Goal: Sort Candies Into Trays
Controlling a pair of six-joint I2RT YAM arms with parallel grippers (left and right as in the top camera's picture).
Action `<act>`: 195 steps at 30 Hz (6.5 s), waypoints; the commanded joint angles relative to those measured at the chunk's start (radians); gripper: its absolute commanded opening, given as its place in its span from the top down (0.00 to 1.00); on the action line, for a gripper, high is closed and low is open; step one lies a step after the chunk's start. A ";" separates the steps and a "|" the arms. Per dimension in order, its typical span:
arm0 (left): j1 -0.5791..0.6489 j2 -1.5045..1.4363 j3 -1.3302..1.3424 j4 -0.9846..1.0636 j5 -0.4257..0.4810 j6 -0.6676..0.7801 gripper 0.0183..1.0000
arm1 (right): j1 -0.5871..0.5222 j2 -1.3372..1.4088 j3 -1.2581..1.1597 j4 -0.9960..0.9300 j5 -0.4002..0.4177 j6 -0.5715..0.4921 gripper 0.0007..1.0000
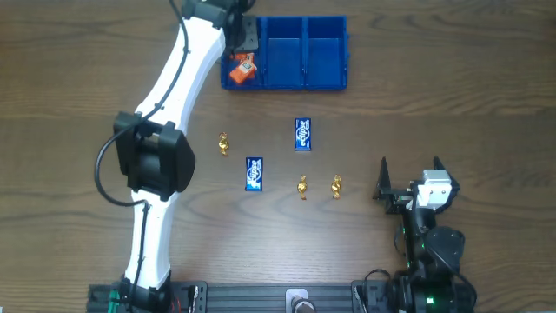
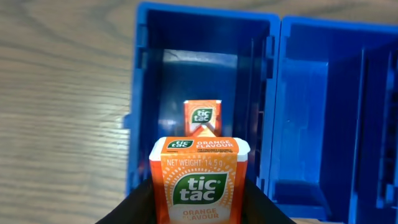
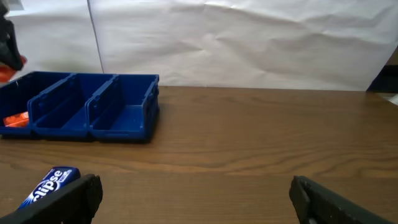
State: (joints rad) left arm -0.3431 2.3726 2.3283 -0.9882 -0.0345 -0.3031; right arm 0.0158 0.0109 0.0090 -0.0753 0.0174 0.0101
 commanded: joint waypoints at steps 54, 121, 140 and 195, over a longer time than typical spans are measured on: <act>0.304 -2.370 -2.324 0.950 0.139 0.192 0.00 | -0.007 -0.007 -0.001 -0.008 -0.005 -0.011 0.00; 0.304 -2.369 -2.324 0.917 0.136 0.192 0.00 | 0.790 1.859 1.479 -0.848 -0.029 0.711 0.00; 0.304 -2.369 -2.324 0.917 0.136 0.192 0.00 | 0.850 2.102 1.481 -0.775 0.111 0.835 0.21; 0.304 -2.369 -2.324 0.917 0.136 0.192 0.00 | 0.444 2.329 2.248 -0.760 0.223 0.353 0.00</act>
State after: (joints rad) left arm -0.0418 0.0101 0.0223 -0.0334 0.0910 -0.1257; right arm 0.4759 2.3814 2.1780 -0.8043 0.2550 0.3542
